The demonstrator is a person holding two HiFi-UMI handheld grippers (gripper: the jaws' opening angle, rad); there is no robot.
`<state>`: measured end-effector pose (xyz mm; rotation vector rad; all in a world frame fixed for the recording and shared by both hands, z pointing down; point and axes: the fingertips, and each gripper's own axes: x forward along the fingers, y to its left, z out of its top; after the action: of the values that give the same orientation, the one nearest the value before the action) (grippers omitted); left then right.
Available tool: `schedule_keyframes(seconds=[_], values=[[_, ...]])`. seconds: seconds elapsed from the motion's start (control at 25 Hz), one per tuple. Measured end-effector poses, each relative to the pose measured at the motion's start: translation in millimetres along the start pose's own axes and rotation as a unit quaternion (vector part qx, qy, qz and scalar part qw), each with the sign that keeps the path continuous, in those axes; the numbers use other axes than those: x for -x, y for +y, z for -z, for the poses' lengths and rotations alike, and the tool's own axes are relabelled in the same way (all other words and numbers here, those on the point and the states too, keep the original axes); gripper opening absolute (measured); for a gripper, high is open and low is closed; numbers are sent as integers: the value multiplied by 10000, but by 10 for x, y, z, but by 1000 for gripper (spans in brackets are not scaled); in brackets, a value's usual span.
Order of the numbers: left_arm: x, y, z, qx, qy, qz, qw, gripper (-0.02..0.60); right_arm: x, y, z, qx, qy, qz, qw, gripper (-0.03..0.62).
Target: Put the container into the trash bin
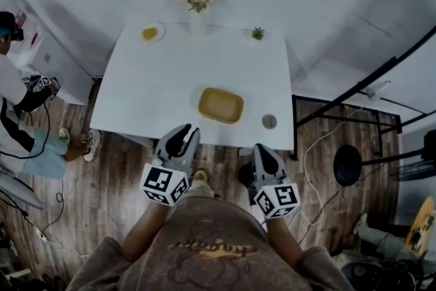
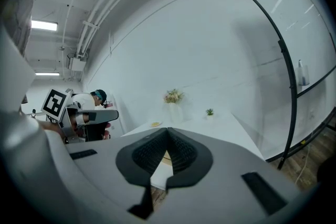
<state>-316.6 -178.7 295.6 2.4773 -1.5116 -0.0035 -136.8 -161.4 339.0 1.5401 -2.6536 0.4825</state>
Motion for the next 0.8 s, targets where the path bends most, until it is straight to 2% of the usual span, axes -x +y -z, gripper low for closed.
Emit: schedule_keyframes(seconds=[0.16, 0.36, 0.52, 0.8], values=[[-58, 38, 27, 65, 71, 40, 9999, 115, -47, 14, -1, 3, -2, -31, 10000, -8], [-185, 130, 96, 262, 210, 100, 9994, 207, -95, -16, -10, 11, -10, -25, 10000, -8], [-314, 225, 159, 361, 332, 141, 9987, 232, -119, -23, -1, 16, 16, -41, 10000, -8], [-604, 414, 277, 315, 512, 92, 9981, 235, -162, -65, 8, -15, 45, -22, 10000, -8]])
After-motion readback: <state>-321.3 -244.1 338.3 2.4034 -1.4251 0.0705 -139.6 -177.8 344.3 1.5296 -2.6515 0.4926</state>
